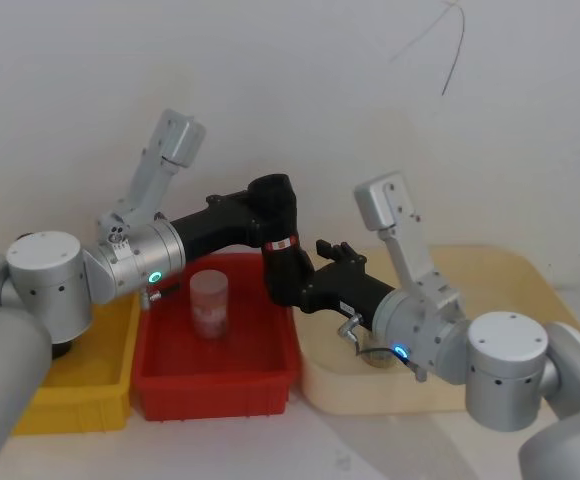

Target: Pick up the garbage bag with the one hand and transfer it to the other hand.

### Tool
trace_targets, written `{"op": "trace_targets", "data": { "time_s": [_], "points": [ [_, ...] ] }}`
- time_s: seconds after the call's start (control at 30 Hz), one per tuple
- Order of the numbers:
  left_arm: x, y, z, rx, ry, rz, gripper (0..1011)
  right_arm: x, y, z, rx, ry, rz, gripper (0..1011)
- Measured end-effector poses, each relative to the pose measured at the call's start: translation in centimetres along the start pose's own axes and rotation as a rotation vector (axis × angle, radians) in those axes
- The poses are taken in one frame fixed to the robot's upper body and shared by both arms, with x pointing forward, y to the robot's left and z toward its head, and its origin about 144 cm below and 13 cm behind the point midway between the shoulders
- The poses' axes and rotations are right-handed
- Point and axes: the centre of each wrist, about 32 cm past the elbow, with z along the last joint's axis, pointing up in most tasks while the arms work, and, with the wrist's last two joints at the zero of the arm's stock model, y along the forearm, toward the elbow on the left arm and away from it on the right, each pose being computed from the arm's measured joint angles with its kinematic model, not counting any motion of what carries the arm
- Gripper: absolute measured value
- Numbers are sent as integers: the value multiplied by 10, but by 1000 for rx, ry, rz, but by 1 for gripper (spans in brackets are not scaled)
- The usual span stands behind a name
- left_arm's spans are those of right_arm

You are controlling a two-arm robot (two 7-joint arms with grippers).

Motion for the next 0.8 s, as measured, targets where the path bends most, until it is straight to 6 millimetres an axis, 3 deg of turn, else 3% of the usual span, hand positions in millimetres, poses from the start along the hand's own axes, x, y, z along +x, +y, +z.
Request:
{"op": "trace_targets", "data": {
  "time_s": [0.8],
  "points": [
    [0,0,0,0,0,0,435,-5,38,-5,-33,-28,-92,1001]
  ]
}}
